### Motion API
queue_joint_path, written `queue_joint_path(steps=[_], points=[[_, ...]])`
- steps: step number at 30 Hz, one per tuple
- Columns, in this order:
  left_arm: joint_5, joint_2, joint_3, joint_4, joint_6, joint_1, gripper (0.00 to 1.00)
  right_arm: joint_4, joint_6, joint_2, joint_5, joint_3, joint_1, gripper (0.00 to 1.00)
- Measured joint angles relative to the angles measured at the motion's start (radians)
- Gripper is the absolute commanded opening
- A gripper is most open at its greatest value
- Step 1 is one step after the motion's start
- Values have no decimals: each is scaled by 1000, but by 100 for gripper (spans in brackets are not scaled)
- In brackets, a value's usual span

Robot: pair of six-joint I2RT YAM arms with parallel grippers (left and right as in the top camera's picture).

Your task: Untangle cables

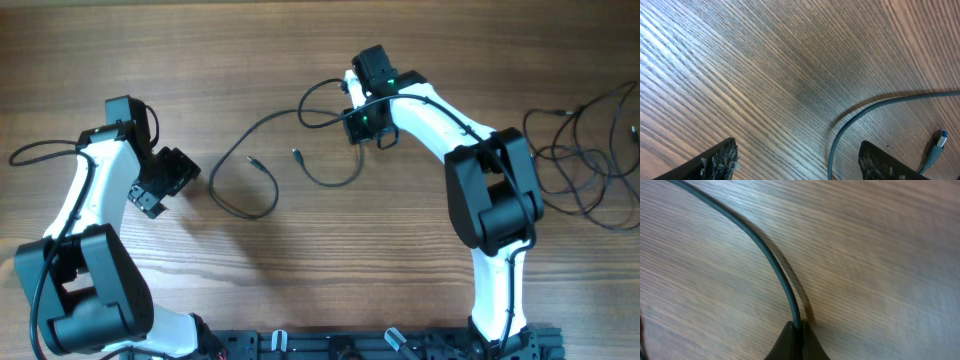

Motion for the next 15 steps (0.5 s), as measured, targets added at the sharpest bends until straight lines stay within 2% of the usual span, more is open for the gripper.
queue_joint_path(steps=[4, 10, 15], points=[[0, 0, 0, 0, 0, 0, 81, -119, 74, -23, 45, -2, -79, 4], [0, 0, 0, 0, 0, 0, 80, -203, 117, -160, 145, -7, -328, 4], [0, 0, 0, 0, 0, 0, 80, -214, 146, -293, 53, -7, -449, 4]])
